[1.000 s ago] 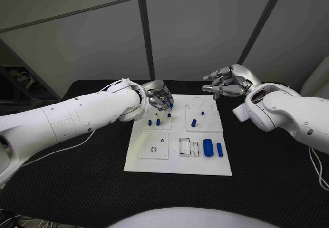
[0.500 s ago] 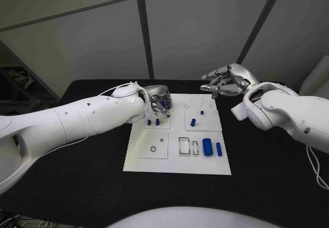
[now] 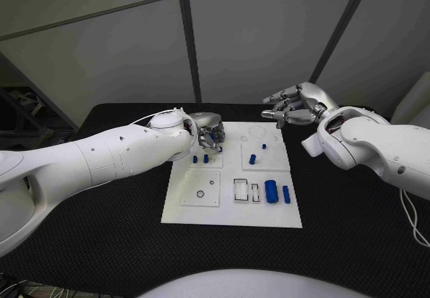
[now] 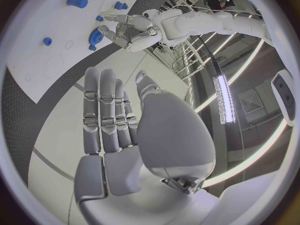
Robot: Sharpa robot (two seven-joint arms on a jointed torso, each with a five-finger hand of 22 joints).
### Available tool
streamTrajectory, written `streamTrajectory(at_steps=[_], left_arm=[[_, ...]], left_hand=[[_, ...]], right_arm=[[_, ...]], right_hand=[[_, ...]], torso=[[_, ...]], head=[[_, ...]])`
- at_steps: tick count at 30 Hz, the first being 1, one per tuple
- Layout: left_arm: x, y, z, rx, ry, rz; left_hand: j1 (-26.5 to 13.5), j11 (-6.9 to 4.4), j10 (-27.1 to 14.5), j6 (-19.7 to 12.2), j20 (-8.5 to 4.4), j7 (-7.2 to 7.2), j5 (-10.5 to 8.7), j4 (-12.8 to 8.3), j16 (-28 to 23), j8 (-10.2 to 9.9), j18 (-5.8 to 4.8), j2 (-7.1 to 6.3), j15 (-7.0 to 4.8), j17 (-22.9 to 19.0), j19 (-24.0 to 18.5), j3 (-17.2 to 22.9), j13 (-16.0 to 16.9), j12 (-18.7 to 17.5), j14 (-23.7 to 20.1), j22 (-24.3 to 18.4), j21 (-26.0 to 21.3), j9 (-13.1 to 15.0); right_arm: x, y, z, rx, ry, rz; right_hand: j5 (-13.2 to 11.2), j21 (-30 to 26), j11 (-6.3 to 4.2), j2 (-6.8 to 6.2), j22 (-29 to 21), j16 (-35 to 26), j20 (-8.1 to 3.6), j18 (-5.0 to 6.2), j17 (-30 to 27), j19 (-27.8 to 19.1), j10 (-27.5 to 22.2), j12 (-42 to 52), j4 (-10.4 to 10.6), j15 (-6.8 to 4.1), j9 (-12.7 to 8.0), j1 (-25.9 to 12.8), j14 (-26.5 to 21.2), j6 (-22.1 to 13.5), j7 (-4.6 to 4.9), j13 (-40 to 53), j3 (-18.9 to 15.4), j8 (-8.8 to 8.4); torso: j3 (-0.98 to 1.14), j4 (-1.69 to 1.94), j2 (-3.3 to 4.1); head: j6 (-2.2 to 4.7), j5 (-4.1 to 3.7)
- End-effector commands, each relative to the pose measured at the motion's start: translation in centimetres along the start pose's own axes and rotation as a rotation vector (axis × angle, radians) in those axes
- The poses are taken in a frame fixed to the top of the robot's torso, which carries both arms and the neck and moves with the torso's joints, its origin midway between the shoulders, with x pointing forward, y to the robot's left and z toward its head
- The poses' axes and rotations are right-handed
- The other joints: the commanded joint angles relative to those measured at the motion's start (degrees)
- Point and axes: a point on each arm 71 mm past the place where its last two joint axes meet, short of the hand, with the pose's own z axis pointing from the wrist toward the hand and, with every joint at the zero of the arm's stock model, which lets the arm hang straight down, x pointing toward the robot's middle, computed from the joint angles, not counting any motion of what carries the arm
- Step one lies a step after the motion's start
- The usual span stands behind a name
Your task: Assemble the parts on the task board
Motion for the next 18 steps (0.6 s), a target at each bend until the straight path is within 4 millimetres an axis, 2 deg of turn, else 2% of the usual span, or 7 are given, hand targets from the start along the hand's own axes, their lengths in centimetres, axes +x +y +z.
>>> streamTrajectory(at_steps=[1,8,18], left_arm=[[0.31,-0.15,0.06,0.02,0.023,0.026],[0.77,-0.3,0.13,0.024,0.04,0.029],[1.05,-0.47,0.34,0.021,0.053,0.03]], left_hand=[[-0.3,-0.09,0.63,0.66,-0.11,0.02,0.57,-0.13,1.89,0.21,-1.92,0.34,0.1,1.69,1.32,0.66,-0.49,0.39,0.77,2.65,2.58,-0.34],[-0.58,-0.11,0.85,0.89,-0.16,0.04,1.38,-0.64,4.48,0.16,-2.47,0.2,0.08,4.04,2.8,1.49,-1.32,0.48,1.49,6.14,5.92,-0.93],[-0.66,-0.14,1.17,1.2,-0.17,0.06,1.87,-0.99,5.74,0.19,-2.75,0.53,0.03,5.02,3.47,2.37,-1.84,0.64,1.81,8.03,7.73,-1.31]], right_arm=[[0.09,0.26,0.05,-0.01,0.005,0.005],[0.14,0.3,0.05,-0.01,0.007,0.005],[0.18,0.34,0.04,-0.011,0.008,0.005]], right_hand=[[0.21,-0.19,0.14,-0.05,-0.06,-0.32,0.1,0.24,0.07,0.43,0.16,0.34,0.2,0.07,-0.06,-0.4,0.35,0.09,0.02,-0.1,0.1,-0.07],[0.21,-0.2,0.14,-0.05,-0.06,-0.33,0.1,0.24,0.08,0.44,0.16,0.34,0.19,0.07,-0.06,-0.38,0.35,0.09,0.02,-0.1,0.11,-0.07],[0.28,-0.27,0.13,-0.01,-0.11,-0.41,0.09,0.24,0.12,0.5,0.13,0.38,0.12,0.05,-0.06,-0.25,0.38,0.09,0.02,-0.16,0.19,-0.06]], torso=[[-0.01,0.05,-0.04],[-0.02,-0.03,-0.06],[0.0,0.01,-0.06]], head=[[-0.21,0.14],[-0.4,0.17],[-0.39,0.18]])
